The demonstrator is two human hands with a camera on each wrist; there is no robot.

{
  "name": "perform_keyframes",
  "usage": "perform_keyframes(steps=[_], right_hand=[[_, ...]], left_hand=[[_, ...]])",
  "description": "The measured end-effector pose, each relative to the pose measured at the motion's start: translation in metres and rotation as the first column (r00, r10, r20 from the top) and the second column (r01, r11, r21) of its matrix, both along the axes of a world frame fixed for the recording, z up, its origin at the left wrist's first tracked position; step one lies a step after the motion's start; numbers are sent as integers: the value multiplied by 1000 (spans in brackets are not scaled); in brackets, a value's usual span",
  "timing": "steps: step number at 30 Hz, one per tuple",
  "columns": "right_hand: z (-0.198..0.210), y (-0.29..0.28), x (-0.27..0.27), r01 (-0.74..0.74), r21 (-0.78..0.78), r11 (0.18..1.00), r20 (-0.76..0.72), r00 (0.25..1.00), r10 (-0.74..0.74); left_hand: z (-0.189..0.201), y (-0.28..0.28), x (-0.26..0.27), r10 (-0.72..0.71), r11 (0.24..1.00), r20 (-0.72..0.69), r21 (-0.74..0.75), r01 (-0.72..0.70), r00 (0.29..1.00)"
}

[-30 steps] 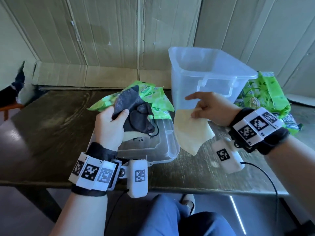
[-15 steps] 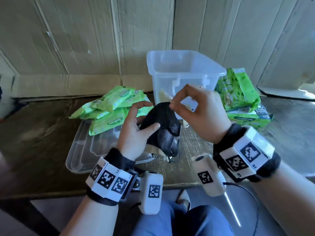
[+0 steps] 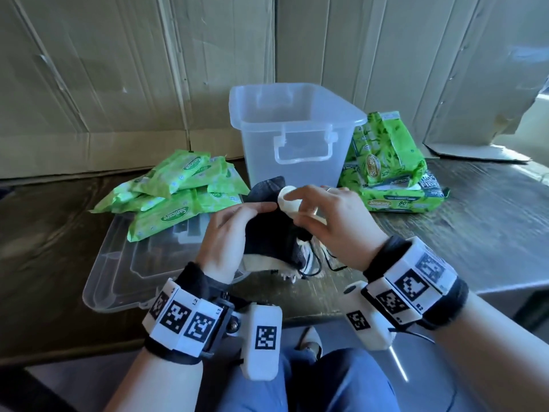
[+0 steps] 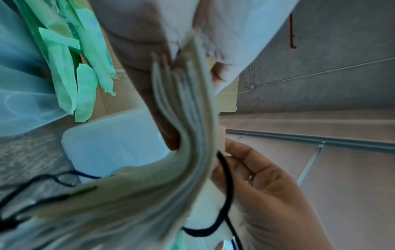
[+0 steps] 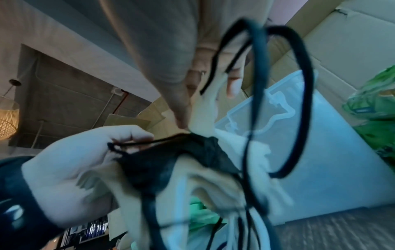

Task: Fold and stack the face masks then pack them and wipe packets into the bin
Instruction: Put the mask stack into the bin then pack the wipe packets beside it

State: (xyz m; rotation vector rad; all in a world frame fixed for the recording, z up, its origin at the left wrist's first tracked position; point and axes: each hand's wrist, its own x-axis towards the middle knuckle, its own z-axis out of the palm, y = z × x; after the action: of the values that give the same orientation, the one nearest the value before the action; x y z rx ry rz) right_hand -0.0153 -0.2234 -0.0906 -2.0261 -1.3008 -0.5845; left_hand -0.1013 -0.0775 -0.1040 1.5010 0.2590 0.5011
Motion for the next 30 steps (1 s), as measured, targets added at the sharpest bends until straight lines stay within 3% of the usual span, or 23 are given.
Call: perform_keyframes(steps=[3, 5, 7, 11, 14, 16, 19, 23, 25, 30], right_hand=[[5, -2, 1, 17, 124, 992, 44, 999, -22], [3, 1, -1, -23, 83, 996, 65, 998, 18], [-4, 5, -3, -75, -15, 997, 39, 996, 76], [-11, 3, -1, -183, -51, 982, -161, 972, 173], [-6, -1, 4, -91, 13, 996, -312, 946, 91], [-4, -2, 10, 2, 8, 1000, -481, 877, 2], [-2, -3, 16, 64, 156, 986, -674, 736, 59], [10, -7, 15, 45, 358, 933, -699, 675, 236], [14, -9, 15, 6, 398, 917, -662, 694, 283], [17, -1, 6, -129, 332, 934, -664, 671, 329]], left_hand=[[1, 0, -1, -109, 984, -89, -151, 95, 990], [1, 0, -1, -127, 975, -60, -191, 114, 990], [0, 0, 1, -107, 987, -4, -122, 105, 994], [-10, 8, 4, -2, 996, -19, 90, 4, 1000], [-11, 12, 1, 41, 993, -18, 113, -39, 999], [-9, 11, 0, 44, 989, -5, 143, -42, 999], [-7, 8, 0, 23, 986, 8, 164, -24, 1000], [-3, 2, 0, -14, 984, 21, 178, 10, 1000], [-1, 0, 0, -21, 991, 33, 131, 16, 999], [1, -2, -4, -77, 993, 68, 95, 70, 995]])
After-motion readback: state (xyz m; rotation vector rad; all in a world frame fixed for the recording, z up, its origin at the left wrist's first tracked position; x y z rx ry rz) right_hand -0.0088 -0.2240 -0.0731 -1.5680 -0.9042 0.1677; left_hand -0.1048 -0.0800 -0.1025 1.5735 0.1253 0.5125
